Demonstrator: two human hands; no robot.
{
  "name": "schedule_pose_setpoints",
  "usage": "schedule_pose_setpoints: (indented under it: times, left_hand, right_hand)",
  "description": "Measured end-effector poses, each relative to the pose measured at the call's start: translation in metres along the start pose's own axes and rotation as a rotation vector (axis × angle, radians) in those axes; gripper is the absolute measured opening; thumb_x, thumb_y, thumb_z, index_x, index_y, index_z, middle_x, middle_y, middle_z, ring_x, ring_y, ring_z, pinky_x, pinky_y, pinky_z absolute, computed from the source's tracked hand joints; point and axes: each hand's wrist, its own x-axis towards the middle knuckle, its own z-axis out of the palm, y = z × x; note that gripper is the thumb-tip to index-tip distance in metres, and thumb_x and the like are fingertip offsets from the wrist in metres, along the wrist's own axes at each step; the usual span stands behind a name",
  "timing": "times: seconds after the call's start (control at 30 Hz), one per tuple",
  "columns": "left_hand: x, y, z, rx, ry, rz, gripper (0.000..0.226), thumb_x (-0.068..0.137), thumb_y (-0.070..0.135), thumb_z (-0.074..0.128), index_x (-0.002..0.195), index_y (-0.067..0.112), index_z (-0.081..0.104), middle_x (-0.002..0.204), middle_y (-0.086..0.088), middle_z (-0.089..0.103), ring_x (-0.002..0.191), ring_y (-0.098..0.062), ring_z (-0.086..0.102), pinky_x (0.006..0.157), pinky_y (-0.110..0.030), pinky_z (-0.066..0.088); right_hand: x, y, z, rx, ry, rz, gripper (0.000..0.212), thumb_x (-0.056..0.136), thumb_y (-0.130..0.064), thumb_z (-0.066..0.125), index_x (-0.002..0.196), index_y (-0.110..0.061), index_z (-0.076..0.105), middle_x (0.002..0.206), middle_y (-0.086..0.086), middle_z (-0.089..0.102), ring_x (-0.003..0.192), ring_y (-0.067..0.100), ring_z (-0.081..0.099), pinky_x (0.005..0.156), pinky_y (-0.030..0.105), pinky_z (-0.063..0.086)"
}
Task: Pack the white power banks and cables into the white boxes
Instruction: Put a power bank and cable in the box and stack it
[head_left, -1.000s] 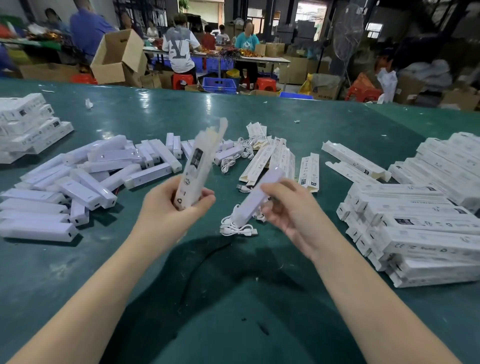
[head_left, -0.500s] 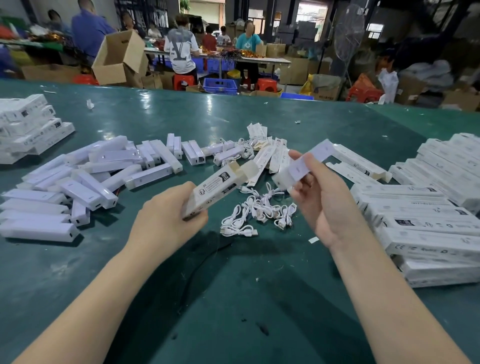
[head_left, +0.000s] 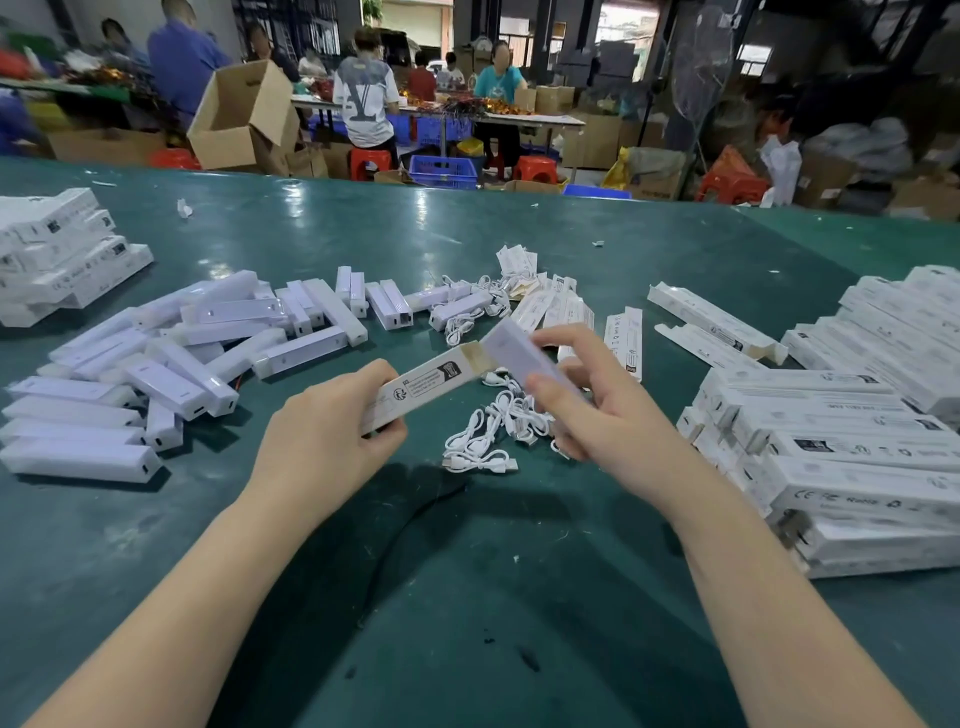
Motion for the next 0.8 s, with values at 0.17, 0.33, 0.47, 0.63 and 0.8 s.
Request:
schedule_pose_setpoints:
  times: [0.17, 0.33, 0.47, 0.63, 0.8]
  left_hand:
    - [0.002, -0.002, -0.002, 0.015, 0.051, -0.009, 0.022, 0.075, 0.023, 0.062, 0.084, 0.035, 0.045, 0.062, 0.009, 0.053, 0.059, -0.016, 0.051, 0.055, -0.032, 0.042]
    - [0.001, -0.005, -0.006, 0.08, 0.032, 0.049, 0.021, 0.074, 0.021, 0.067, 0.083, 0.032, 0.051, 0.065, 0.011, 0.054, 0.062, -0.019, 0.05, 0.054, -0.029, 0.037]
    - [0.003, -0.007, -0.009, 0.215, -0.082, 0.183, 0.019, 0.078, 0.021, 0.07, 0.087, 0.03, 0.056, 0.077, 0.012, 0.058, 0.069, -0.02, 0.054, 0.053, -0.028, 0.031]
    - [0.003, -0.005, -0.005, 0.259, -0.216, 0.222, 0.015, 0.084, 0.024, 0.063, 0.092, 0.03, 0.052, 0.085, 0.013, 0.054, 0.077, -0.016, 0.054, 0.056, -0.028, 0.033]
    - [0.003, -0.001, -0.006, 0.286, -0.235, 0.262, 0.016, 0.085, 0.023, 0.063, 0.096, 0.03, 0.054, 0.088, 0.012, 0.055, 0.079, -0.019, 0.054, 0.058, -0.029, 0.029]
  right_hand:
    - [0.0, -0.001, -0.003, -0.081, 0.055, 0.033, 0.02, 0.084, -0.041, 0.062, 0.103, -0.047, 0.064, 0.076, -0.009, 0.066, 0.054, -0.001, 0.052, 0.056, 0.012, 0.042]
    - [-0.001, -0.004, -0.01, -0.077, -0.013, 0.099, 0.018, 0.091, -0.024, 0.066, 0.1, -0.038, 0.073, 0.066, -0.01, 0.065, 0.046, -0.001, 0.047, 0.047, 0.009, 0.037]
    - [-0.002, -0.004, -0.015, -0.201, -0.088, 0.192, 0.022, 0.085, -0.025, 0.069, 0.095, -0.043, 0.076, 0.086, -0.02, 0.071, 0.072, -0.005, 0.06, 0.06, 0.005, 0.039]
    - [-0.002, -0.002, -0.019, -0.22, -0.087, 0.24, 0.021, 0.082, -0.026, 0.072, 0.086, -0.047, 0.076, 0.083, -0.015, 0.07, 0.066, 0.003, 0.059, 0.06, 0.012, 0.041]
    - [-0.002, -0.002, -0.023, -0.182, -0.126, 0.268, 0.016, 0.076, -0.028, 0.075, 0.083, -0.042, 0.076, 0.079, -0.014, 0.068, 0.054, -0.005, 0.052, 0.05, 0.007, 0.04]
